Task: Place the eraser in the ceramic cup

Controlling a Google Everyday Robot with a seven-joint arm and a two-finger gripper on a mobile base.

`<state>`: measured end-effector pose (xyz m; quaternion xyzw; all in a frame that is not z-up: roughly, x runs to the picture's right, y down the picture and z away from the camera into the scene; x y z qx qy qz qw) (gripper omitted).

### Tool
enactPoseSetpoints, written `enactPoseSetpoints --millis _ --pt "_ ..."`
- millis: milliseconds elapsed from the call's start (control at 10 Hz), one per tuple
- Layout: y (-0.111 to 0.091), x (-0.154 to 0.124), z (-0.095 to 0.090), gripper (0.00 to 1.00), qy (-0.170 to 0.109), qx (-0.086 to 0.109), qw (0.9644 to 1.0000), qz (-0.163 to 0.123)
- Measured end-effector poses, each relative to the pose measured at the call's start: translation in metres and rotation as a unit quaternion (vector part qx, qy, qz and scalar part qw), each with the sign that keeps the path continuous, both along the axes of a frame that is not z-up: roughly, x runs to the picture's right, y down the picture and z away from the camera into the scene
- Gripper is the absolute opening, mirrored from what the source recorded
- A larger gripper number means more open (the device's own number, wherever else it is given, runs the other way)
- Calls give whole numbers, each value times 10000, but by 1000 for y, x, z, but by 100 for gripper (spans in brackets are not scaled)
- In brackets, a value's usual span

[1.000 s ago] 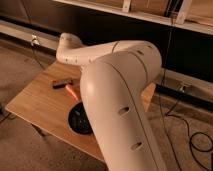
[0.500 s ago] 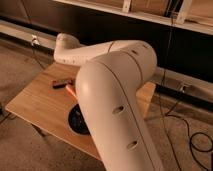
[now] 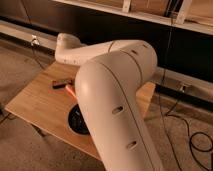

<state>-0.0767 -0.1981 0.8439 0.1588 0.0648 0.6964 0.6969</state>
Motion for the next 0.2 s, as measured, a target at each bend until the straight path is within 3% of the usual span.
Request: enactPoseSetpoints --millis 200 --pt "0 -2 0 0 -7 0 10000 -7"
